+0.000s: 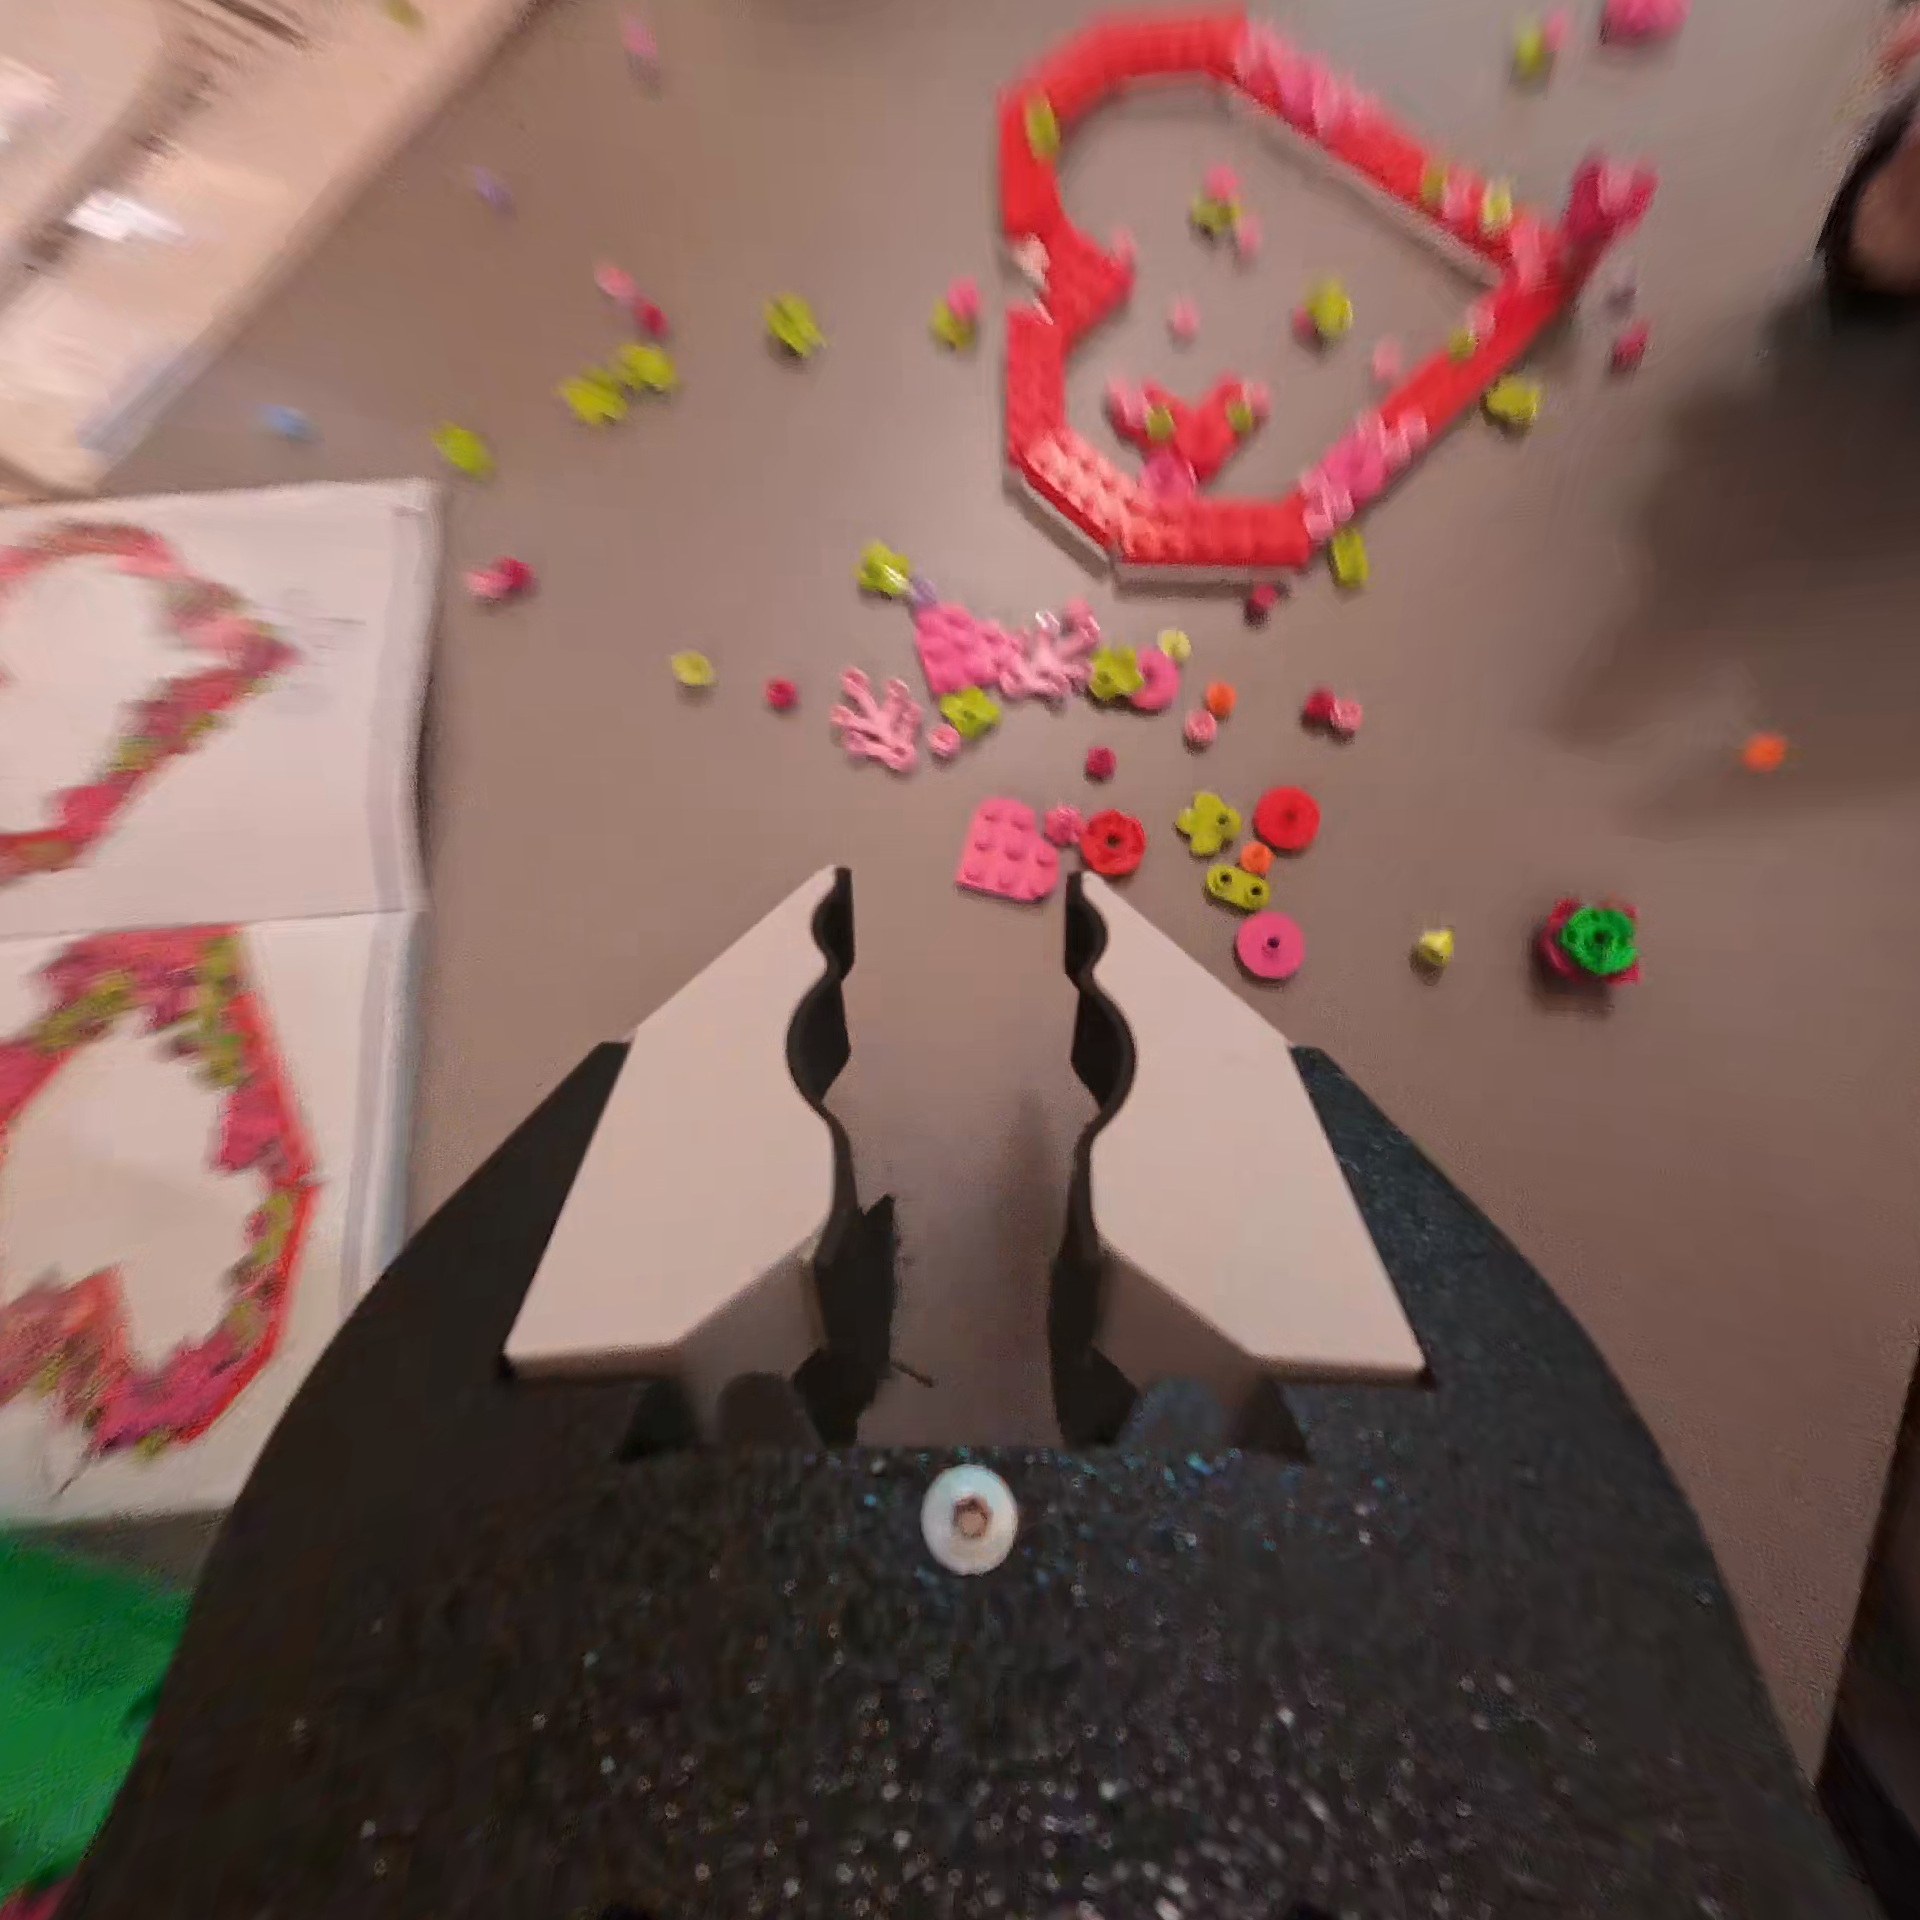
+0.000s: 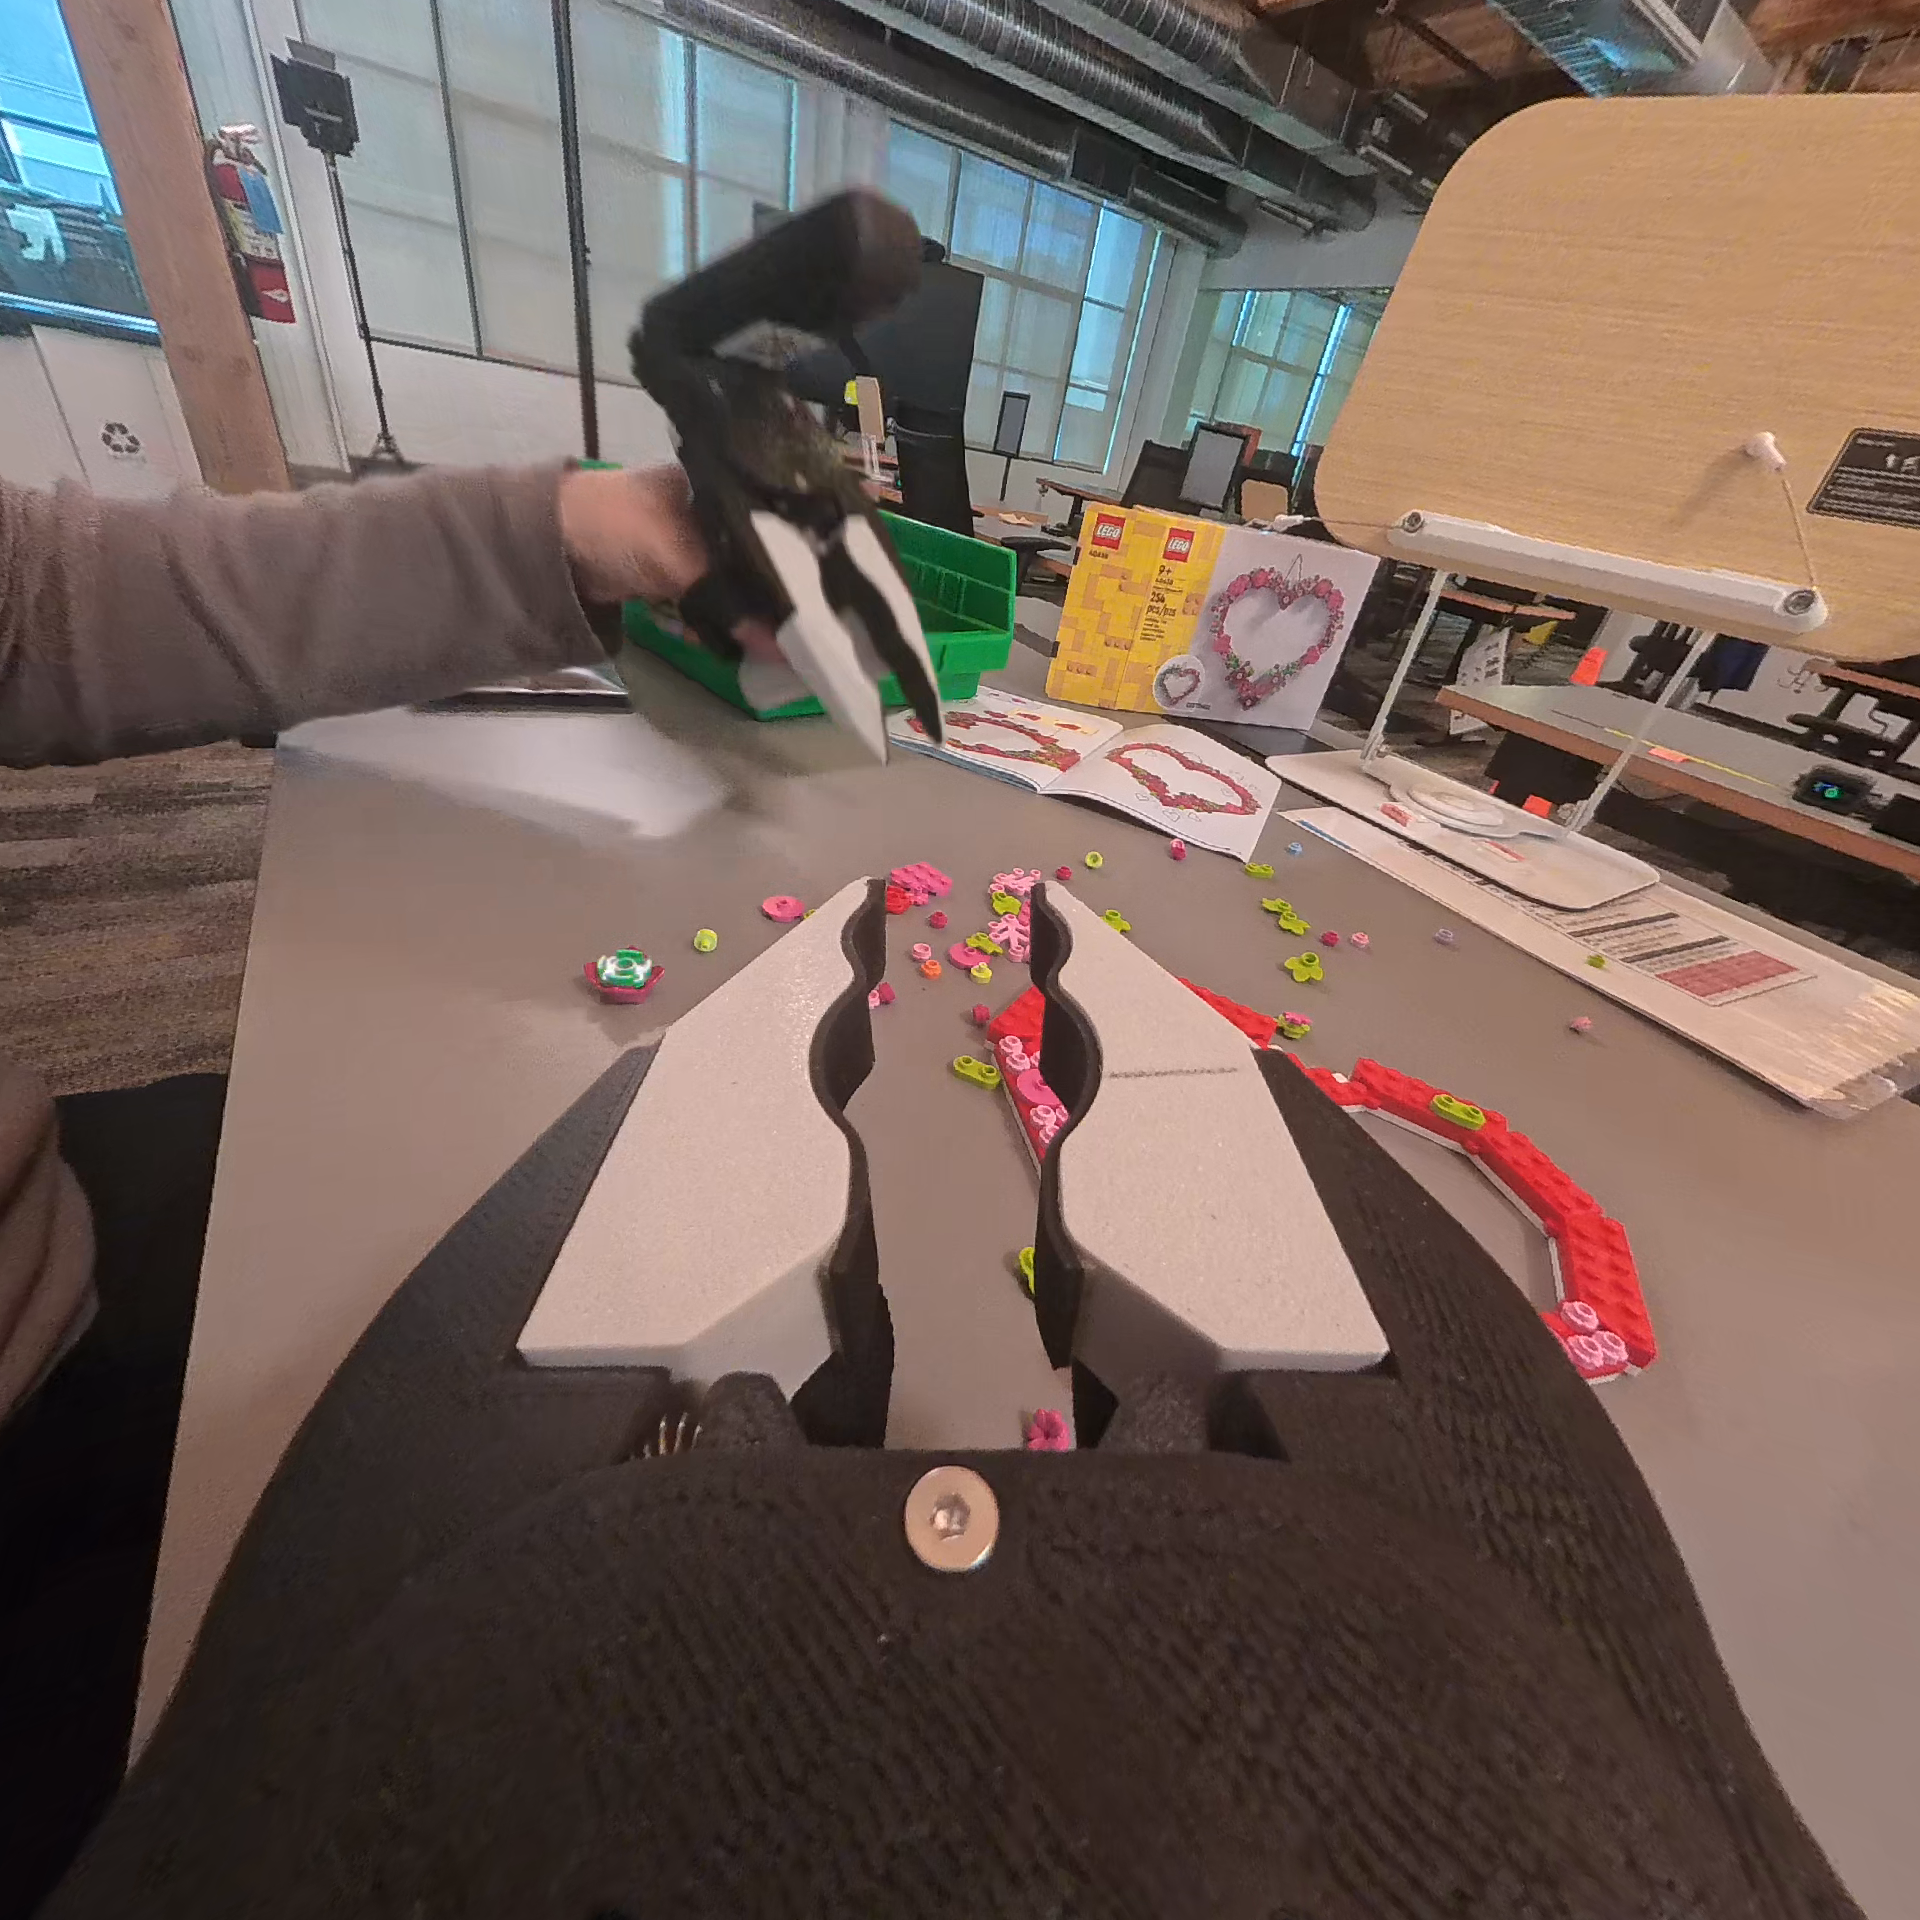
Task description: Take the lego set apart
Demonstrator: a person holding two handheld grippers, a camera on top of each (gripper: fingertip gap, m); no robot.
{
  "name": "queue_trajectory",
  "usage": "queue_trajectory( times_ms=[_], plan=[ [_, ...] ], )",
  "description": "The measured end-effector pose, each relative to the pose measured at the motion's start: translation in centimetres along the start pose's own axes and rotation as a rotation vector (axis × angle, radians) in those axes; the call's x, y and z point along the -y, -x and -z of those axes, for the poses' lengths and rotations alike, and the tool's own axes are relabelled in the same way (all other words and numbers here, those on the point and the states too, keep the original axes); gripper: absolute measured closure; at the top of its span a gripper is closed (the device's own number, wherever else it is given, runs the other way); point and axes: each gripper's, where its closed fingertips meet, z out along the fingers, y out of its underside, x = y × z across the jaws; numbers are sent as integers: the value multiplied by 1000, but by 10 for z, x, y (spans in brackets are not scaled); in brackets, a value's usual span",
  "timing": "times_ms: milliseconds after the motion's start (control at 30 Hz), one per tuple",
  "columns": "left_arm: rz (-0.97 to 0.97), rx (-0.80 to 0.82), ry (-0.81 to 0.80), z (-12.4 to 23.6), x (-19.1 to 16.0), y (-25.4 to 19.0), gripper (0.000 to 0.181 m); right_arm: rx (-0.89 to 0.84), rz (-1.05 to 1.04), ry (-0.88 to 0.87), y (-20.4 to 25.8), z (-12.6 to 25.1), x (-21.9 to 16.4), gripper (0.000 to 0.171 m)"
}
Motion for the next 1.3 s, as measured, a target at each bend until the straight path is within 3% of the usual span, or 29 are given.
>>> queue_trajectory(
  times_ms=[33, 133, 367, 567, 700, 800, 867, 967, 1000, 1067, 1200, 1300],
  plan=[
    [-24, -64, 27, -11, -7, -8, 138, 1, 1, 0, 0, 0, 0, 145],
    [-48, -164, 72, -33, -24, -14, 131, 3, 3, 0, 1, 0, 0, 145],
    [-141, -237, -17, -42, -16, -15, 142, 7, -2, -1, 0, 0, 0, 145],
    [-226, -209, -13, -46, -14, -13, 160, 4, -9, -5, -1, 0, 1, 145],
    [-228, -9, -141, -16, 10, 1, 160, 2, -19, -13, -2, 1, 2, 145],
    [-134, 290, -385, 57, 39, 33, 161, 1, -31, -18, -4, 2, 2, 145],
    [-17, 568, -449, 115, 34, 70, 161, -1, -40, -22, -5, 2, 2, 145],
    [160, 880, -346, 180, -1, 118, 162, -1, -50, -30, -6, 3, 3, 145],
    [209, 904, -306, 189, -11, 127, 157, -2, -51, -32, -7, 3, 3, 145],
    [329, 936, -339, 203, -20, 144, 92, -2, -50, -32, -6, 3, 3, 145],
    [491, 920, -218, 192, -54, 157, 79, 0, -33, -24, -4, 2, 3, 145],
    [432, 919, -228, 178, -44, 143, 82, 1, -19, -14, -3, 1, 2, 145]
  ],
)
